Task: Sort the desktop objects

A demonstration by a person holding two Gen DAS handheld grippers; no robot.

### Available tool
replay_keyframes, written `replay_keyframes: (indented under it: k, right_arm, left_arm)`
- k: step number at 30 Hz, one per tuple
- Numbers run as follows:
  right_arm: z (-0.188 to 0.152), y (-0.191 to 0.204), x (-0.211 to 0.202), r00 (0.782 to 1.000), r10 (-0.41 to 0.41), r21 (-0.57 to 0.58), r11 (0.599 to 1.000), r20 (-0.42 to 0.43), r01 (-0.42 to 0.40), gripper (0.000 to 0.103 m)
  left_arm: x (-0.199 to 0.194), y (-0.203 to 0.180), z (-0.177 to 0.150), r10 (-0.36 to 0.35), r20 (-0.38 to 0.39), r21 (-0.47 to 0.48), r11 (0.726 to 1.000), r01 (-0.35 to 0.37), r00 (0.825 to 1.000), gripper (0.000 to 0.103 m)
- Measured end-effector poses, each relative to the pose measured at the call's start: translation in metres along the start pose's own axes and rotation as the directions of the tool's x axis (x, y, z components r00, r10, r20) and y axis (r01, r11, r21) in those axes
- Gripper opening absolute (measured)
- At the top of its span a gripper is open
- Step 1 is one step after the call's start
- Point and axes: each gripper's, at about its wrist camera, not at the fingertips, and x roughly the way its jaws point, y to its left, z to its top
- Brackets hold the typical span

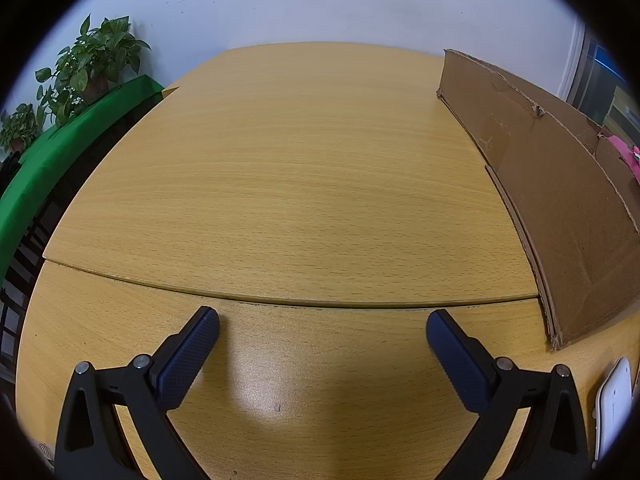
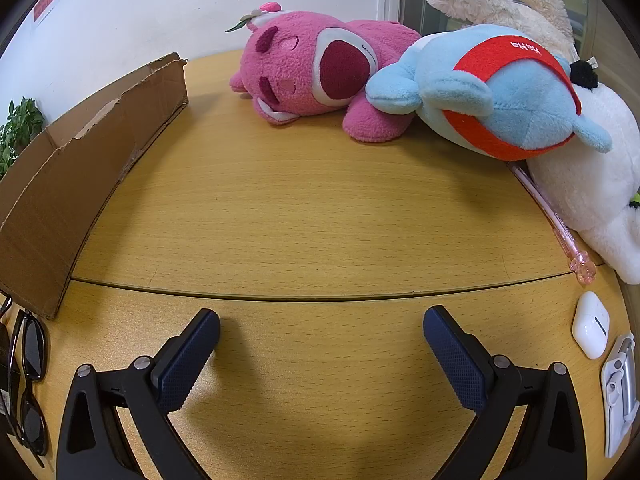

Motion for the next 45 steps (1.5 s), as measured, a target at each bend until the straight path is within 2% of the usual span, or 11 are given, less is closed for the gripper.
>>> replay_keyframes:
  k: [16,19,24,26,29,33,36,39,42,43,45]
  right_arm:
    - [-0.008,0.001,-0.008,0.998,-0.031,0.052,0.998,-0.053,0.034,0.103]
    - [-0.014,0.0,-0.026,1.0,0.008,0.088,0.996,-0.007,-0.008,0.103]
    - [-0.058,0.033,-0.156,0.975,0.132,-0.03,0.991,0.18,-0.129,0.103]
    - [-0.07,0.052,-0.193,0.959,0.206,-0.095,0.977,0.196,-0.19,0.103]
    - [-0.107,0.086,-0.249,0.908,0.385,-0.211,0.913,0.167,-0.349,0.103]
    - [-0.171,0.15,-0.265,0.815,0.578,-0.325,0.763,-0.042,-0.559,0.103]
    - [-0.214,0.186,-0.246,0.776,0.598,-0.331,0.704,-0.201,-0.628,0.103]
    - [-0.241,0.202,-0.233,0.725,0.637,-0.288,0.666,-0.262,-0.689,0.103]
    - [-0.249,0.218,-0.221,0.736,0.63,-0.268,0.686,-0.246,-0.677,0.102]
    - [-0.243,0.219,-0.217,0.734,0.634,-0.253,0.689,-0.241,-0.679,0.097]
    - [-0.239,0.227,-0.213,0.712,0.662,-0.24,0.671,-0.233,-0.702,0.097]
  left_arm:
    - [-0.019,-0.004,-0.021,0.016,0.001,-0.011,1.0,-0.016,1.0,0.101]
    - [-0.068,-0.003,-0.038,-0.007,0.049,-0.01,1.0,0.008,0.999,0.099]
    - [-0.196,-0.033,-0.072,-0.148,0.181,0.116,0.985,0.129,0.972,0.099]
    - [-0.235,-0.05,-0.086,-0.26,0.178,0.146,0.961,0.236,0.949,0.1]
    - [-0.269,-0.091,-0.111,-0.435,0.082,0.209,0.887,0.412,0.897,0.1]
    - [-0.279,-0.163,-0.164,-0.612,-0.113,0.256,0.743,0.618,0.782,0.1]
    - [-0.27,-0.211,-0.208,-0.66,-0.264,0.234,0.664,0.71,0.704,0.1]
    - [-0.259,-0.242,-0.238,-0.677,-0.369,0.198,0.612,0.766,0.637,0.099]
    - [-0.246,-0.255,-0.251,-0.712,-0.426,0.121,0.568,0.814,0.559,0.089]
    - [-0.241,-0.257,-0.254,-0.718,-0.433,0.102,0.562,0.821,0.545,0.084]
    - [-0.236,-0.259,-0.251,-0.703,-0.425,0.1,0.589,0.802,0.57,0.081]
